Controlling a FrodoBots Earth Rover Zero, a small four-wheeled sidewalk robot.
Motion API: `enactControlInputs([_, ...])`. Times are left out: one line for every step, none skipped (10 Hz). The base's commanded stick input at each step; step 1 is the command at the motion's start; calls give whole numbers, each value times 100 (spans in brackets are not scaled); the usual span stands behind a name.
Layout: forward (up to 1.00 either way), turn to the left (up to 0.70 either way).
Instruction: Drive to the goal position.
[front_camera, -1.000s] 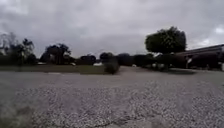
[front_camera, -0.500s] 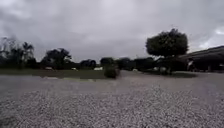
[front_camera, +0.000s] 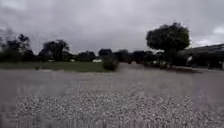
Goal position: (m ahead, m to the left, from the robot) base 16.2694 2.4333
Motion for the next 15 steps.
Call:
enactControlInputs([50, 0])
enactControlInputs([50, 0])
enactControlInputs([50, 0])
enactControlInputs([50, 0])
enactControlInputs([50, 0])
enactControlInputs([50, 0])
enactControlInputs([50, 0])
enactControlInputs([50, 0])
enactControlInputs([50, 0])
enactControlInputs([50, 0])
enactControlInputs([50, 0])
enactControlInputs([50, 0])
enactControlInputs([50, 0])
enactControlInputs([50, 0])
enactControlInputs([50, 0])
